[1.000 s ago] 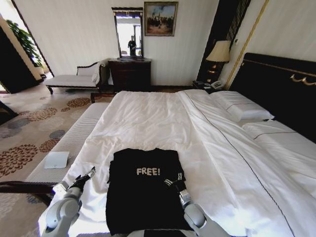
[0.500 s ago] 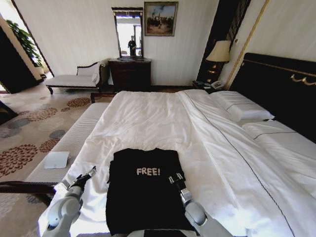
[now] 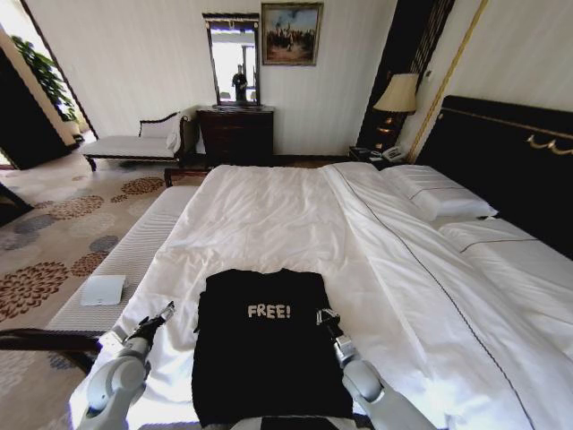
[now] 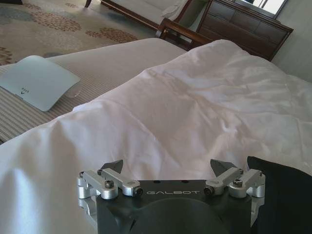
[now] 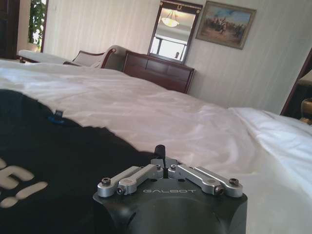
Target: Fold the clothes on the bed.
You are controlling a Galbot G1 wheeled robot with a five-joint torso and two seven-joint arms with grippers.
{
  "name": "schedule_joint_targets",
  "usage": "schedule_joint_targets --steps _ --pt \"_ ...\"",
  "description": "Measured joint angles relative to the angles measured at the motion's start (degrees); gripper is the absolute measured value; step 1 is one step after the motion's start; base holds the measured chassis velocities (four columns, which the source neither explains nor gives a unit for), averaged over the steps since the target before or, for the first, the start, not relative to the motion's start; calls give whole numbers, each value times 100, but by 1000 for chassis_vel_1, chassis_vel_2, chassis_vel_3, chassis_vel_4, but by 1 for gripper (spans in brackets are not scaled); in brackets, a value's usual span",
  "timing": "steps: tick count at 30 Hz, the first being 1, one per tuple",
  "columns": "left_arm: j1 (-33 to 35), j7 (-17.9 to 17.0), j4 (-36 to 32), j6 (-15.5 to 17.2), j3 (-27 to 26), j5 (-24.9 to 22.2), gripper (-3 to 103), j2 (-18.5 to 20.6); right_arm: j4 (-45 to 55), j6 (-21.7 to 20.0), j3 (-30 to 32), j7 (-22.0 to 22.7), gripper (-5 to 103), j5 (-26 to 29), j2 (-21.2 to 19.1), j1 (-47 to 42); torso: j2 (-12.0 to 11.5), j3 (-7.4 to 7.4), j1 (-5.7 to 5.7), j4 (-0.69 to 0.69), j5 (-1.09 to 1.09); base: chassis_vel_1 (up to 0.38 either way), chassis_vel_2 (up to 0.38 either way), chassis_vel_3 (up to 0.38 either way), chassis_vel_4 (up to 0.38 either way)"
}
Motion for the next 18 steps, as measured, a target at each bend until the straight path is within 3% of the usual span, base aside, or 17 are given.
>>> schedule_joint_targets --steps 18 --pt "39 -2 -30 -17 31 11 100 -22 -354 -10 686 49 0 165 -151 268 0 0 0 0 1 0 0 0 0"
